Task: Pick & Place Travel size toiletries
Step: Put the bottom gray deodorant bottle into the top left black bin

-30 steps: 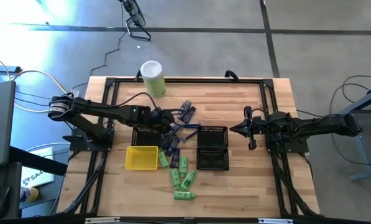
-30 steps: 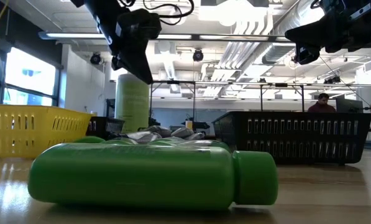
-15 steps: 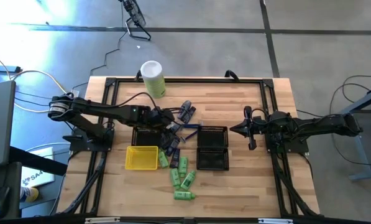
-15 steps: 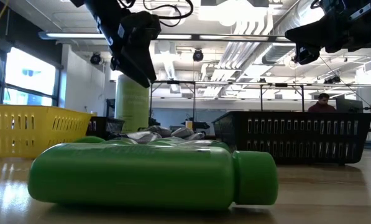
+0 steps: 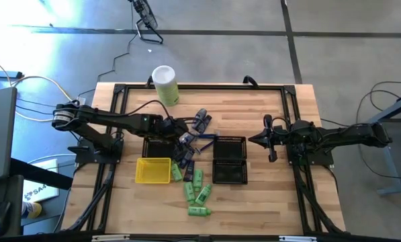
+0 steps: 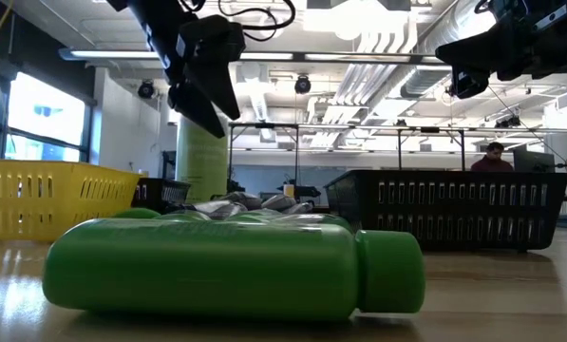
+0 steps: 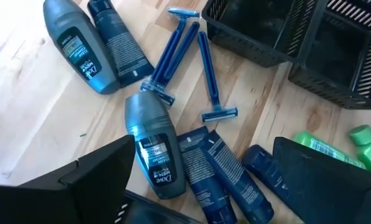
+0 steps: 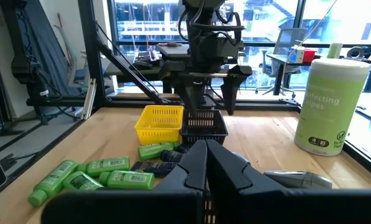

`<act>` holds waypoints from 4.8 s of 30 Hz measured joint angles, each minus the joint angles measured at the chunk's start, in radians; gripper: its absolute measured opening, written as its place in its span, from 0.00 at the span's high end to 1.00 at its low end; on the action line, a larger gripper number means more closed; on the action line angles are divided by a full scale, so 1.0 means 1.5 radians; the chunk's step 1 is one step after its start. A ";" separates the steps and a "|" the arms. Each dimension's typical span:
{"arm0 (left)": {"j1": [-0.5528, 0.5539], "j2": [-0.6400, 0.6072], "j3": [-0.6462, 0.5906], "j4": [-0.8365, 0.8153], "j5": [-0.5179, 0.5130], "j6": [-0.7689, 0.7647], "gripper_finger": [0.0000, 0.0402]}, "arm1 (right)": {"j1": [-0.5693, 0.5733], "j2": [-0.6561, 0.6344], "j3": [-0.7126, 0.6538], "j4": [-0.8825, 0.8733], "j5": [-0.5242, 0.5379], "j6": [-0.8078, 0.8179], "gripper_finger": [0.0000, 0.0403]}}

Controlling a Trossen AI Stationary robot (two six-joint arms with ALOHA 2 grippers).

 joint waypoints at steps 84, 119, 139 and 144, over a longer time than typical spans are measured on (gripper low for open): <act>0.122 0.274 0.170 -0.117 0.089 -0.002 0.07 | 0.000 0.000 0.000 0.014 -0.001 -0.017 1.00; 0.122 0.280 0.104 -0.046 0.089 -0.035 0.07 | 0.000 0.000 0.000 0.014 -0.003 -0.017 1.00; 0.122 0.308 0.107 -0.054 0.113 -0.037 0.07 | 0.000 0.000 0.000 0.010 -0.001 -0.017 1.00; 0.122 0.308 0.107 -0.054 0.113 -0.037 0.12 | 0.000 0.000 0.000 0.010 -0.001 -0.017 1.00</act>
